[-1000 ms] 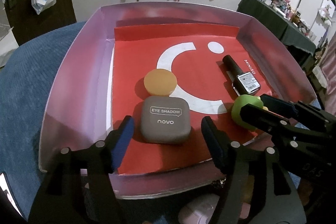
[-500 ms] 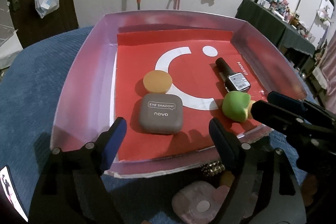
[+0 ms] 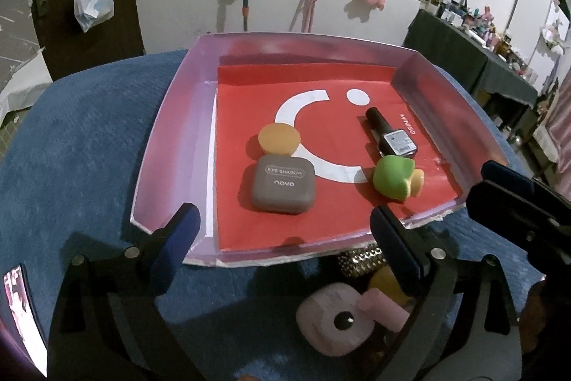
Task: Organize rigid objects
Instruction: 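Withdraw both grippers from the box back over the remaining items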
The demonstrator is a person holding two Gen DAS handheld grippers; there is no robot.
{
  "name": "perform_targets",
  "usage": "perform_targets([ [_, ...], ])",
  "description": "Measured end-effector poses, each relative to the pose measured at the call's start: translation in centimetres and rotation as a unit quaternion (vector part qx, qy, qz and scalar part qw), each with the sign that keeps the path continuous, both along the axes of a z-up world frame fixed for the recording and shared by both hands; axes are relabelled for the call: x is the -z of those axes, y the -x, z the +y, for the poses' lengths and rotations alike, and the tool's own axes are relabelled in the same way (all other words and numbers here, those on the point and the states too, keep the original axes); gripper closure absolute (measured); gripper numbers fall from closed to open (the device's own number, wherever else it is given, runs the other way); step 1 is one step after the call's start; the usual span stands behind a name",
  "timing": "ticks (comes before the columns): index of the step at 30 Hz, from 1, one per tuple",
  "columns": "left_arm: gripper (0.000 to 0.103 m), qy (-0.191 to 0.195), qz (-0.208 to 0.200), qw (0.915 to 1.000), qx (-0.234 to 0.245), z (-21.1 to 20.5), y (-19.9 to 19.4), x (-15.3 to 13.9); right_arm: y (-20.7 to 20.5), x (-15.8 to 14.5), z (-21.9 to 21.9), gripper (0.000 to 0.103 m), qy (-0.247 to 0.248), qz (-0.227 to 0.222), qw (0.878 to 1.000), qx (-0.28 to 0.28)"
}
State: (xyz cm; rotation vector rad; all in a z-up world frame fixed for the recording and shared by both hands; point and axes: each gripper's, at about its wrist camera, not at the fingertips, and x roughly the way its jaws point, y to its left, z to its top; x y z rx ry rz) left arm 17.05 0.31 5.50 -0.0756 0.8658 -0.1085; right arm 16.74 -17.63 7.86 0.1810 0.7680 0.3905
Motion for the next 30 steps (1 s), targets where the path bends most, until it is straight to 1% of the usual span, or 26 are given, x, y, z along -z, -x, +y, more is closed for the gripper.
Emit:
perform_targets([
  [1, 0.005, 0.004, 0.000, 1.0000, 0.000, 0.1, 0.2, 0.0, 0.2, -0.1, -0.1, 0.013, -0.002, -0.002, 1.000, 0.000],
  [3, 0.004, 0.011, 0.000, 0.9999, 0.000, 0.2, 0.5, -0.2, 0.7, -0.3, -0.2, 0.007, -0.008, -0.008, 1.000, 0.000],
  [6, 0.000, 0.015, -0.005, 0.9999, -0.002, 0.3, 1.1, -0.5, 1.4, -0.6, -0.5, 0.002, -0.019, -0.014, 1.000, 0.000],
  [8, 0.000, 0.014, -0.010, 0.9999, -0.003, 0.2, 1.5, -0.6, 1.8, -0.7, -0.7, 0.000, -0.025, -0.017, 1.000, 0.000],
  [15, 0.000, 0.014, -0.025, 0.9996, -0.003, -0.1, 3.1, -1.2, 3.3, -0.9, -1.4, 0.000, -0.043, -0.027, 0.999, 0.001],
  [20, 0.000, 0.018, -0.028, 0.9994, -0.004, -0.1, 4.3, -1.4, 4.9, -1.1, -1.2, 0.000, -0.033, -0.042, 0.999, 0.002],
  [30, 0.000, 0.029, -0.035, 0.9989, -0.011, -0.1, 6.7, -1.5, 7.0, -0.4, -1.4, 0.000, -0.045, -0.040, 0.998, 0.006],
])
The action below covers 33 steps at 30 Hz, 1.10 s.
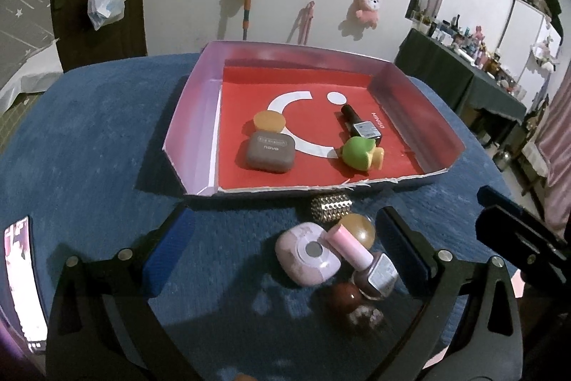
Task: Organize rigid objects
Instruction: 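Withdraw both grippers from the box back over the remaining items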
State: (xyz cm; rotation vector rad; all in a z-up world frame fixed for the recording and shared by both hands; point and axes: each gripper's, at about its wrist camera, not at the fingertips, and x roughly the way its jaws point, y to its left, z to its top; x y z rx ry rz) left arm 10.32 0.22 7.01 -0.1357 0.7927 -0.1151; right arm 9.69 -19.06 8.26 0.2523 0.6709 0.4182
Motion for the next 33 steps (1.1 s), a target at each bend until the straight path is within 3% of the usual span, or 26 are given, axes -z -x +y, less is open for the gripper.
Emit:
perform_targets([
  [12, 0.000, 0.008, -0.005, 0.9999, -0.012, 0.1, 2.3, 0.4, 2.2, 0.8, -0.7, 0.000, -0.017, 0.008, 1.000, 0.006],
  [33, 0.000, 0.016, 0.012, 0.9996, -0.019, 0.8, 5.2, 2.7, 4.8, 2.8, 0.6, 0.000, -0.001, 0.028, 1.000, -0.003],
])
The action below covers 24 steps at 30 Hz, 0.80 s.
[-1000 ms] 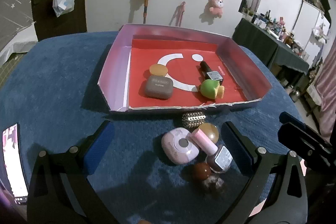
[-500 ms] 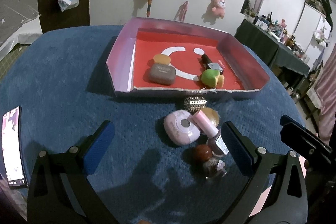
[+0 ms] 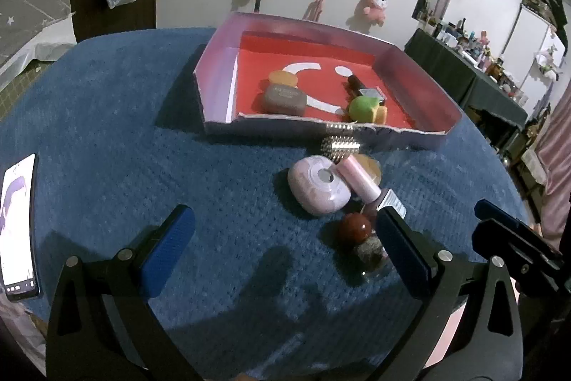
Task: Organize rigid objects
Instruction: 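Withdraw both grippers from the box back over the remaining items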
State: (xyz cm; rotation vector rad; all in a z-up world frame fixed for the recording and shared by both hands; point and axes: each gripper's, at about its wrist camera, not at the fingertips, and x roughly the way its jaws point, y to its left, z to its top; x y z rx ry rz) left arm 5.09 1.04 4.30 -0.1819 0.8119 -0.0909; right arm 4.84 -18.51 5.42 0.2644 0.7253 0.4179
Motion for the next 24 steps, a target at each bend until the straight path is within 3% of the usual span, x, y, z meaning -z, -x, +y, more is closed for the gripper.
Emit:
perform_targets([
  [15, 0.000, 0.001, 0.027, 0.9996, 0.006, 0.2, 0.8, 2.3, 1.0, 2.2, 0.7, 0.000, 0.036, 0.017, 0.999, -0.001],
  [24, 0.000, 0.012, 0.030, 0.9983, 0.048, -2.3, 1.0, 2.4, 0.2, 2.5, -1.3, 0.000, 0.037, 0.024, 0.998, 0.039],
])
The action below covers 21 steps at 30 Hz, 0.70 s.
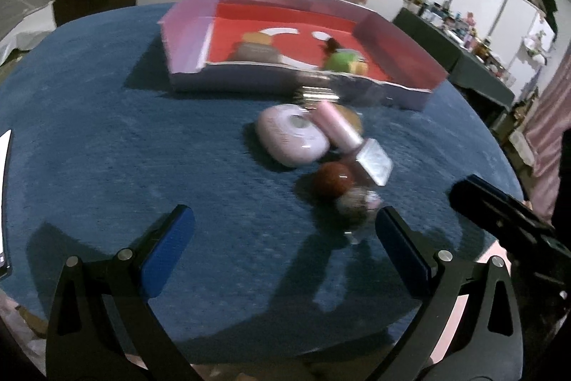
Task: Organize rigid objects
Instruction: 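Withdraw both grippers from the box back over the remaining items, then grasp the red-capped glitter jar with left gripper while right gripper grasps the pink-capped nail polish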
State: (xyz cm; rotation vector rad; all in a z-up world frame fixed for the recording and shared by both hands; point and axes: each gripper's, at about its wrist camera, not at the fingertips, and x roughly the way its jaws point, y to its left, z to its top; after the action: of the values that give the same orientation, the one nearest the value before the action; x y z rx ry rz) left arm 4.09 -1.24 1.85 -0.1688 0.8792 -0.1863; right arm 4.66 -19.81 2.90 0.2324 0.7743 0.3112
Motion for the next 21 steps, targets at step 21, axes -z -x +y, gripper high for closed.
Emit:
perform_targets([
  [21, 0.000, 0.005, -0.011, 0.9997, -0.020, 2.5, -0.3, 0.5, -1.8, 0.4, 0.3, 0.000, 0.032, -0.005, 0.999, 0.005],
])
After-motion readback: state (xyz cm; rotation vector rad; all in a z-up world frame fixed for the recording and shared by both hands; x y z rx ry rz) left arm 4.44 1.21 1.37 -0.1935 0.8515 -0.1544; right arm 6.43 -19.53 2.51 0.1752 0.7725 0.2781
